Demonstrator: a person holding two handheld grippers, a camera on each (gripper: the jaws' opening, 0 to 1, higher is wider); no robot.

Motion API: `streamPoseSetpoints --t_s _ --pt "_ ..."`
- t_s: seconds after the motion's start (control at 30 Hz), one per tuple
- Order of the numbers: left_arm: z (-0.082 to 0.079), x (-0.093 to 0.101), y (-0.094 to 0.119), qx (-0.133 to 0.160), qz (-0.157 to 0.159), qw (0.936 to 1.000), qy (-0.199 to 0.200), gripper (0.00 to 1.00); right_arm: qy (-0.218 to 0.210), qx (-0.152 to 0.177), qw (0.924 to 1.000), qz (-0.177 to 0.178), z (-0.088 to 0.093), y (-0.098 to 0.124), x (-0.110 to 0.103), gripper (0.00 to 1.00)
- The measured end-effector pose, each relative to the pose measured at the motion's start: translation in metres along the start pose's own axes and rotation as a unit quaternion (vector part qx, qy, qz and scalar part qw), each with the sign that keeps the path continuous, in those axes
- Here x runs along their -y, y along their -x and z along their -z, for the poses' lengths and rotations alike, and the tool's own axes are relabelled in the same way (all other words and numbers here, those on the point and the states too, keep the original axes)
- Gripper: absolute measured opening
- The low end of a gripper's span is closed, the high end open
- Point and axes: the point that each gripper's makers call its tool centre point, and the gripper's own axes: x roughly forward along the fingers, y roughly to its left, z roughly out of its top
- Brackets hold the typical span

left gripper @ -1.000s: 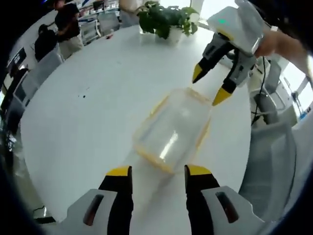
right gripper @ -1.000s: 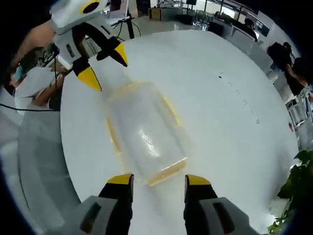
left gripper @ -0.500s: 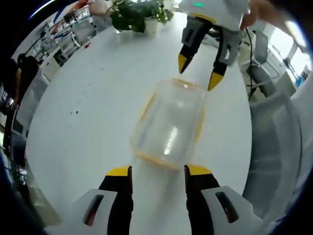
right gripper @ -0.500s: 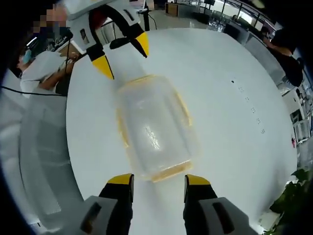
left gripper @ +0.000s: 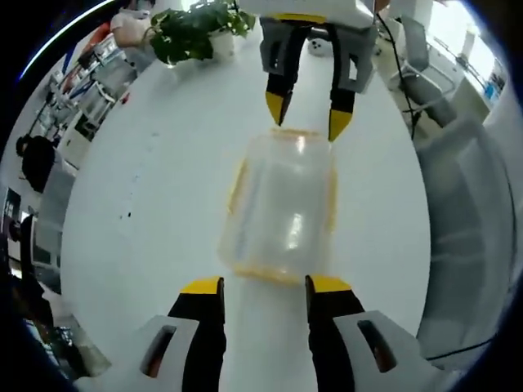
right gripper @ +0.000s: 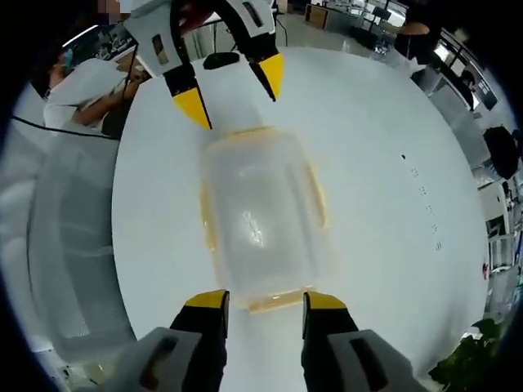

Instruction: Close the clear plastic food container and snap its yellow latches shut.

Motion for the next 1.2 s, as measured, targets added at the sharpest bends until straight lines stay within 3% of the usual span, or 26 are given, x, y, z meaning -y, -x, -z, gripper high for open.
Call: streamPoseSetpoints --t_s 0.93,1.2 --pt "-0.027 0.005 -0.013 0.021 0.011 0.9989 -0.042 0.35 0.034 0.038 0.9986 -0.016 -0.036 -0.008 0.003 0.30" --pt "-0.039 0.007 -0.019 0.041 0.013 0.9978 -0.051 0.36 0.017 0.073 0.9969 -0.023 -0.048 -0.011 0.004 0.30"
